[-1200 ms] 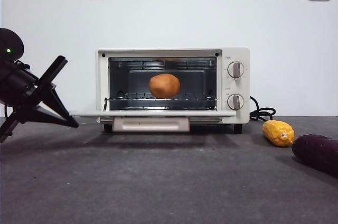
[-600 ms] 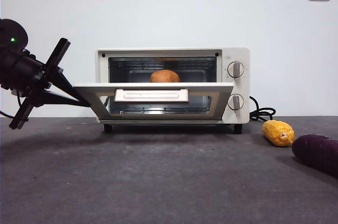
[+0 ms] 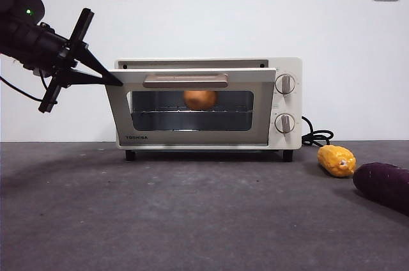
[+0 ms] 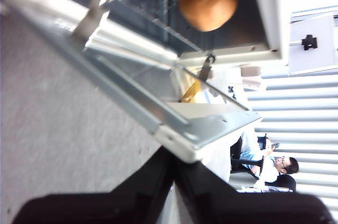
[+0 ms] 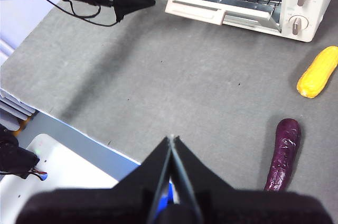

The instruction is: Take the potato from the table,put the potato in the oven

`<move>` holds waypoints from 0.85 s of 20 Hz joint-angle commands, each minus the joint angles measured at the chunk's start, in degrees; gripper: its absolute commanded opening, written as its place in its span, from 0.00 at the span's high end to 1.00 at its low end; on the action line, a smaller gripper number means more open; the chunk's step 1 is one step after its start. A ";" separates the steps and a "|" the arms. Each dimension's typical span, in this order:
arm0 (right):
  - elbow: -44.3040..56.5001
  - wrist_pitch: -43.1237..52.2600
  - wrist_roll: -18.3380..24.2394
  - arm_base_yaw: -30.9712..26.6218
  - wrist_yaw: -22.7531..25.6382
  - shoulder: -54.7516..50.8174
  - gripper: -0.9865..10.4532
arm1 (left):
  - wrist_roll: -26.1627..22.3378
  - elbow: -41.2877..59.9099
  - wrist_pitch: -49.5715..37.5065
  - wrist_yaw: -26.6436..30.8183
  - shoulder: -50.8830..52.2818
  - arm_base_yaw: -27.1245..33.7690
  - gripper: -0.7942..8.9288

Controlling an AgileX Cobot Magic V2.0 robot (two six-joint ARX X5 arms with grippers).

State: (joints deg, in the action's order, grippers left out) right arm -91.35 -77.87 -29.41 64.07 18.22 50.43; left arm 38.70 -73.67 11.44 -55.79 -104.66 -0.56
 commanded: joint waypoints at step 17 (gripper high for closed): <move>0.46 -1.20 0.22 0.09 3.54 -0.09 0.91 | 11.06 -0.48 -17.31 6.62 -0.44 -0.31 0.92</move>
State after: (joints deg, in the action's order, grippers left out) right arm -91.35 -77.87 -29.28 64.07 21.63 50.43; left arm 49.58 -74.08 -5.48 -49.04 -104.66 -0.58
